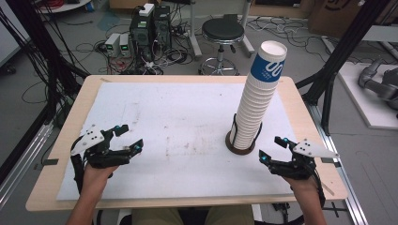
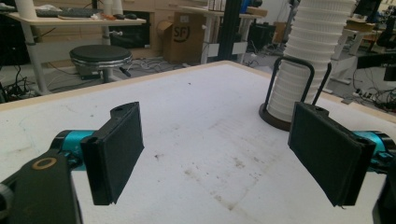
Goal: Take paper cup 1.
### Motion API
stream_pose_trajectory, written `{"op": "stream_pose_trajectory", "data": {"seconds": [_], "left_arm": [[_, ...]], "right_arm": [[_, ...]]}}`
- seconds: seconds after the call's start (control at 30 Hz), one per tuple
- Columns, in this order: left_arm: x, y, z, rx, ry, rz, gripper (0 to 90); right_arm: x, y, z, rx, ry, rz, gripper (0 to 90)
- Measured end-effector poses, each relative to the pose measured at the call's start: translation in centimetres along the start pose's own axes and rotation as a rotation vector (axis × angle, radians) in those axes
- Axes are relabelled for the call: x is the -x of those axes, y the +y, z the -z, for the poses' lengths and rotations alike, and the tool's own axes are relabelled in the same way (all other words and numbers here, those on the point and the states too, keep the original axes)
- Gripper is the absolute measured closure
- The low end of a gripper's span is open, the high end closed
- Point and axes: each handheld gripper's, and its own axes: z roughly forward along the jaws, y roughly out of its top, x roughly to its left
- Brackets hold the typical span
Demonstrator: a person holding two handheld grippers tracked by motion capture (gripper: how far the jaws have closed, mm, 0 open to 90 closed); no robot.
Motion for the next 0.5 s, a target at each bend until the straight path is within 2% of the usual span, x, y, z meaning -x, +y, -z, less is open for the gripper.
{"op": "stream_pose_trajectory", "data": {"seconds": [0.03,0.1,0.13,0.23,0.33,0.5], "left_arm": [[0.1,0.0,0.1,-0.008,-0.001,0.001,17.9],[0.2,-0.1,0.3,-0.019,0.025,0.0,17.9],[0.2,-0.1,0.3,-0.019,0.025,0.0,18.0],[0.2,0.0,0.7,-0.005,0.02,0.012,17.9],[0.1,0.1,0.8,-0.003,0.018,0.013,17.9],[0.0,0.0,0.6,-0.01,0.0,0.021,18.0]], "right_arm": [[0.0,0.3,-0.1,-0.001,0.006,0.007,19.5],[-0.1,0.9,-0.1,-0.006,0.038,0.003,19.4],[-0.1,0.9,-0.1,-0.006,0.038,0.003,19.4],[-0.1,2.4,-0.2,0.018,0.035,0.018,19.4],[0.0,3.3,0.0,0.042,0.044,0.009,19.4],[0.6,7.4,0.5,0.082,0.052,0.035,19.4]]}}
